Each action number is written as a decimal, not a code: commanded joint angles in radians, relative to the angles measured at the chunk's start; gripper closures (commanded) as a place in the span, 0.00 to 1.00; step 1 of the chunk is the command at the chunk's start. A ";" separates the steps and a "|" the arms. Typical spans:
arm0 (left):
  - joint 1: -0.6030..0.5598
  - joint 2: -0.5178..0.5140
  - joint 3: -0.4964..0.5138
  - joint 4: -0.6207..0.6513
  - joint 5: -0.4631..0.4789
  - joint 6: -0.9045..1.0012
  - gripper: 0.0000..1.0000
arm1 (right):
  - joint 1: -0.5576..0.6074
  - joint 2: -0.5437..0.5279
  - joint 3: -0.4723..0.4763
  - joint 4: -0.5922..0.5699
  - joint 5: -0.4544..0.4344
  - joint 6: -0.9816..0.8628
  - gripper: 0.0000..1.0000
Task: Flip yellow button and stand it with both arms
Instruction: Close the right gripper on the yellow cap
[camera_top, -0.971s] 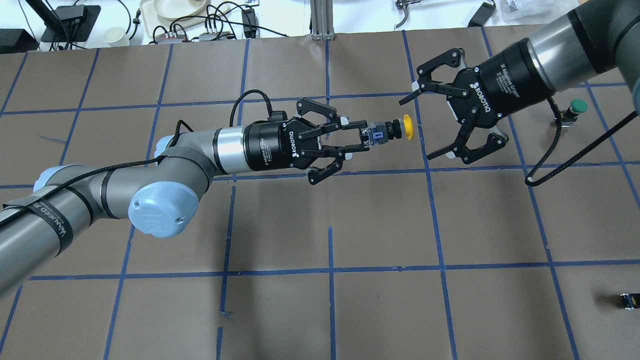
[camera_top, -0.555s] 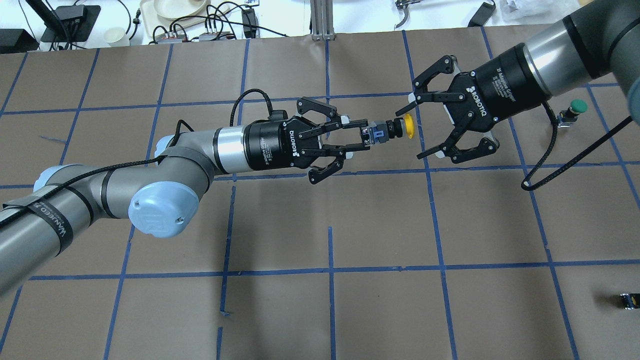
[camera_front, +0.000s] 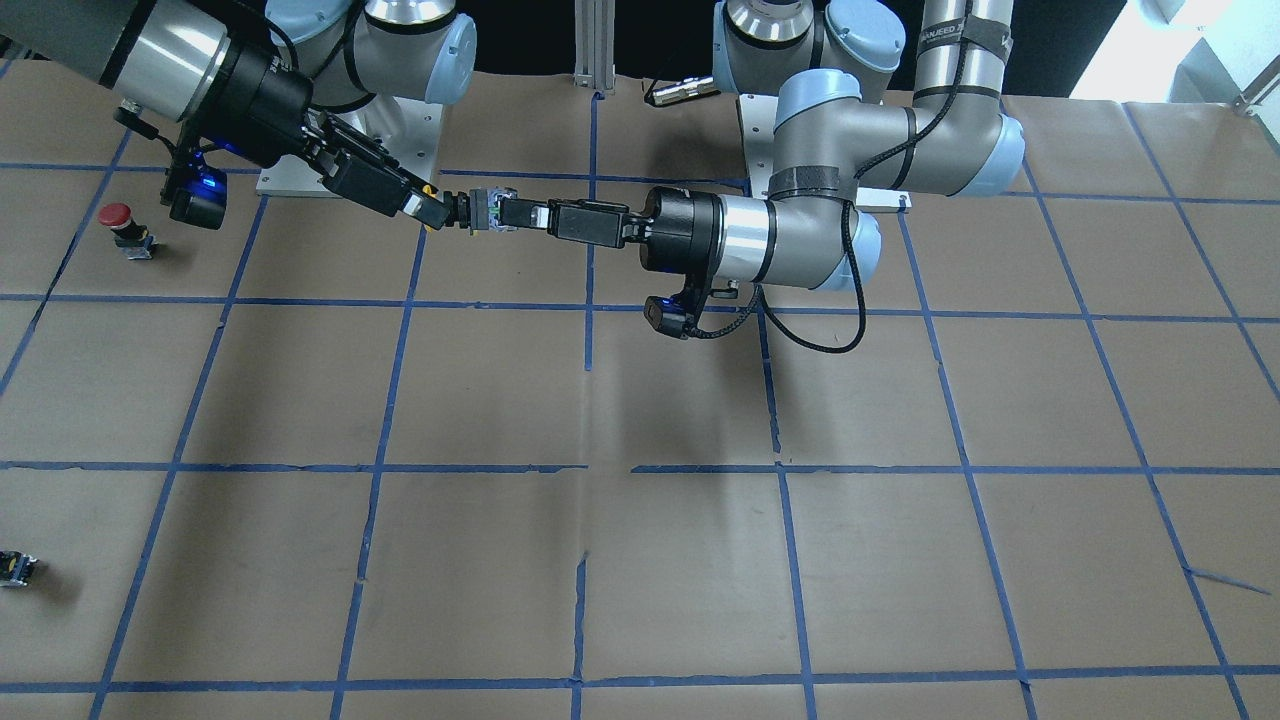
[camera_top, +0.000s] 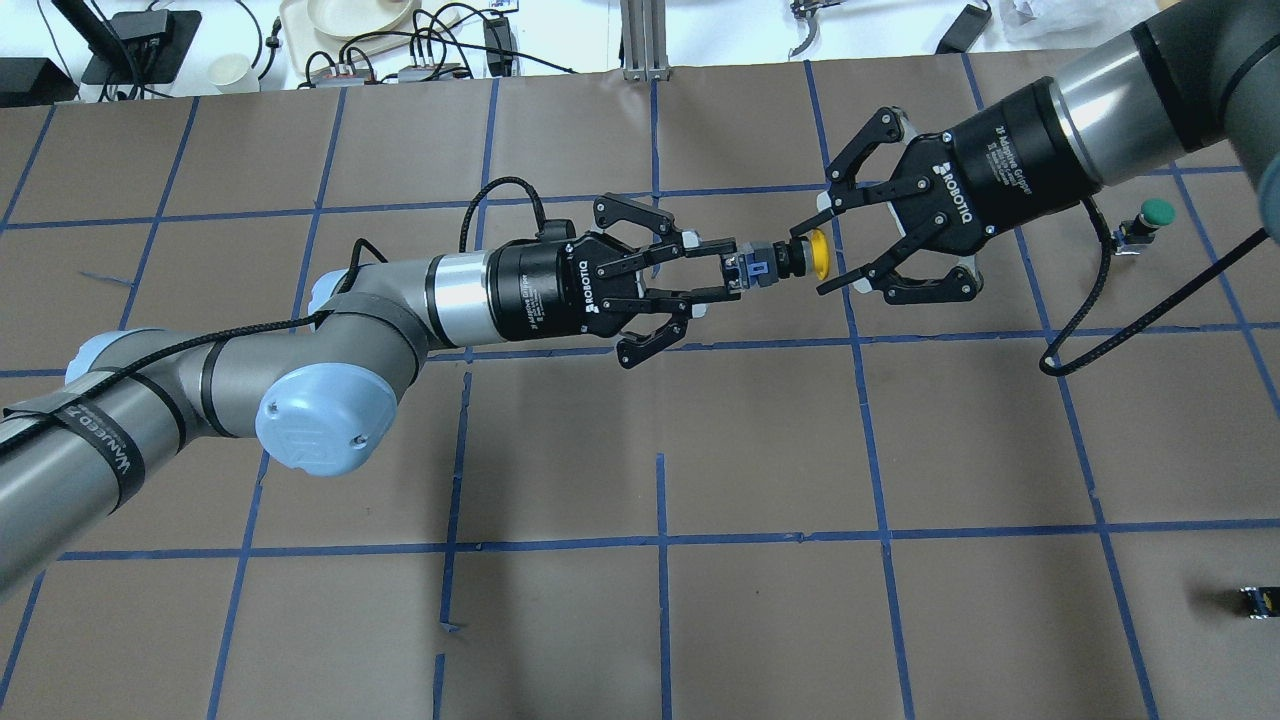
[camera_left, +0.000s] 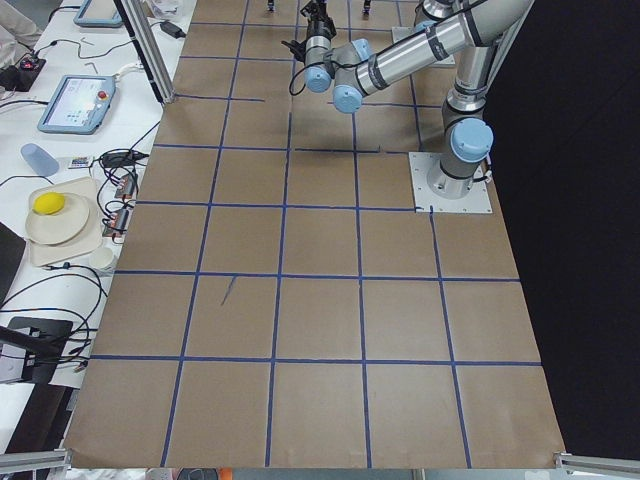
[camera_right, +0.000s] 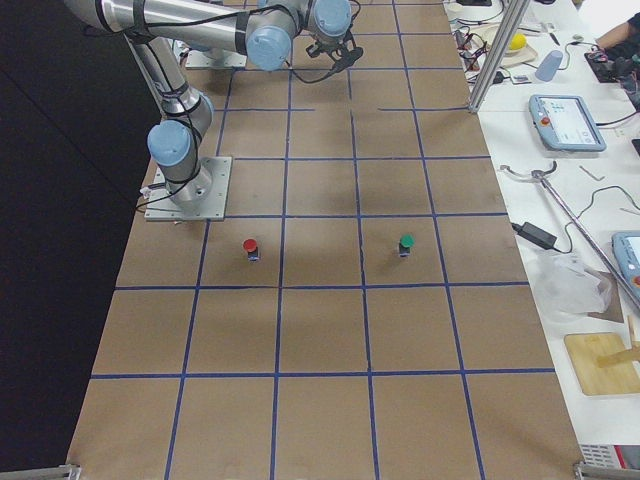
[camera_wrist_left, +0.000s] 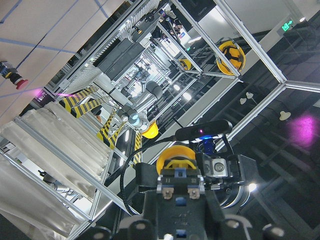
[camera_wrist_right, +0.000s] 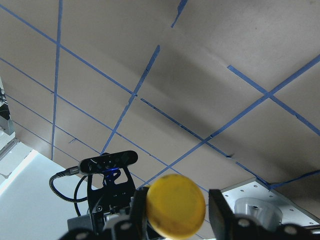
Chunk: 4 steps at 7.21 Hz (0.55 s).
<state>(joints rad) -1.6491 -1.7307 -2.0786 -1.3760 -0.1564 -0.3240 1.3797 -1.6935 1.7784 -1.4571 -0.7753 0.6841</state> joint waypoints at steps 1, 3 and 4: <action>0.000 0.000 0.000 0.002 0.000 -0.012 0.75 | -0.002 0.002 -0.002 0.000 0.005 0.000 0.79; 0.000 0.005 0.002 0.002 0.001 -0.027 0.65 | -0.002 0.002 -0.004 0.000 0.005 0.000 0.80; 0.000 0.005 0.002 0.003 0.001 -0.029 0.30 | -0.005 0.002 -0.005 0.000 0.004 0.000 0.80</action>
<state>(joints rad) -1.6491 -1.7264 -2.0772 -1.3741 -0.1553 -0.3483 1.3769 -1.6920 1.7752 -1.4571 -0.7703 0.6841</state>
